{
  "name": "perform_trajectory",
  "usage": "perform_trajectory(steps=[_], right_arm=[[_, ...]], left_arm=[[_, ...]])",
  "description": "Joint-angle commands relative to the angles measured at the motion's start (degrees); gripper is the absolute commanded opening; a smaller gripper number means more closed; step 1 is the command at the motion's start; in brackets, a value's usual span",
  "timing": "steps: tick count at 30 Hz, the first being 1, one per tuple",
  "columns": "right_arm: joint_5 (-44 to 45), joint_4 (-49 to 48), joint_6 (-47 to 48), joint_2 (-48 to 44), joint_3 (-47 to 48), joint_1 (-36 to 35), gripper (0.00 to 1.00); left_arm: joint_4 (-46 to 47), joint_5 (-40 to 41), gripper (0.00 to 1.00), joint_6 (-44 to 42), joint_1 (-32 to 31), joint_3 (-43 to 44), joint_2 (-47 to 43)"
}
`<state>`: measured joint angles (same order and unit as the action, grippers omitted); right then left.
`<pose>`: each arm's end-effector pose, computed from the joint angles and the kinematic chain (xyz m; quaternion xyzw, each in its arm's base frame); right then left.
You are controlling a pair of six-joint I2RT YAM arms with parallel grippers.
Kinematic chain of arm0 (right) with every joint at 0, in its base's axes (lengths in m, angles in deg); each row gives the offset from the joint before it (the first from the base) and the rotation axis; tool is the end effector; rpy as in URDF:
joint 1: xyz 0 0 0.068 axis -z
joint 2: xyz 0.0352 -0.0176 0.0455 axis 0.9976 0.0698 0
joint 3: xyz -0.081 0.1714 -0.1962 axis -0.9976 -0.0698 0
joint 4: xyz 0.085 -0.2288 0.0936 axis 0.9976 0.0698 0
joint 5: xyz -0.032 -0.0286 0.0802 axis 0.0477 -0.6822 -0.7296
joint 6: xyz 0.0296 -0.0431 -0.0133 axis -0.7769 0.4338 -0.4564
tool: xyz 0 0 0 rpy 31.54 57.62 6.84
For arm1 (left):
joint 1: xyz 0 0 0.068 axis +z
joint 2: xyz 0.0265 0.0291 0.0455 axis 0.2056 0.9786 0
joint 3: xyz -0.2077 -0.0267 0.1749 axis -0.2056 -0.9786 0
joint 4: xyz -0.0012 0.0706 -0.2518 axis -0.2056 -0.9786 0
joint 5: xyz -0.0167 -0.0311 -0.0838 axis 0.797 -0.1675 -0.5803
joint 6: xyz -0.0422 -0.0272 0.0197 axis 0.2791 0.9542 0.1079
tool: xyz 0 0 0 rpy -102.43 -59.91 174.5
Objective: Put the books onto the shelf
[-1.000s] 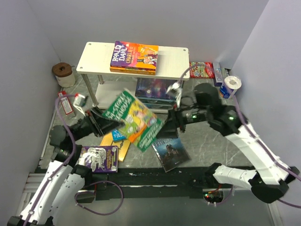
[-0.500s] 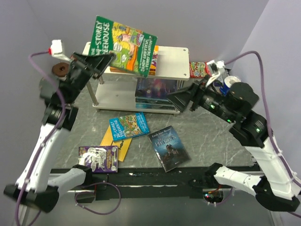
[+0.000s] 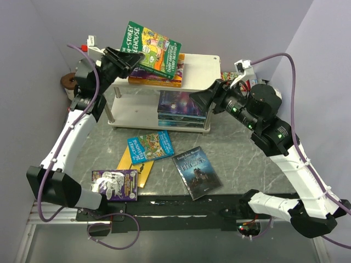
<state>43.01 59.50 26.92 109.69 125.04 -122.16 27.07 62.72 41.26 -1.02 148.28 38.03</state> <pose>0.1639 0.1237 0.4963 -0.0922 0.7072 0.3906 0.5820 0.3081 -0.0827 0.4676 -0.1593 0.6147 -0.5693 0.5221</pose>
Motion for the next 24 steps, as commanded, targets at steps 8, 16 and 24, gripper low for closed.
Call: perform_trajectory(steps=[8,16,24], right_arm=[[-0.2,-5.0,-1.2,2.3,0.9,1.8,0.77],[-2.7,-8.2,-3.4,5.5,2.2,2.5,0.78],[-13.1,-21.6,-14.4,5.6,-0.9,6.2,0.9]], left_arm=[[6.1,-2.5,0.05,0.6,2.7,7.2,3.2],[12.7,-3.5,0.01,3.8,4.4,1.0,0.4],[16.9,-6.2,0.01,10.7,4.7,3.7,-2.9]])
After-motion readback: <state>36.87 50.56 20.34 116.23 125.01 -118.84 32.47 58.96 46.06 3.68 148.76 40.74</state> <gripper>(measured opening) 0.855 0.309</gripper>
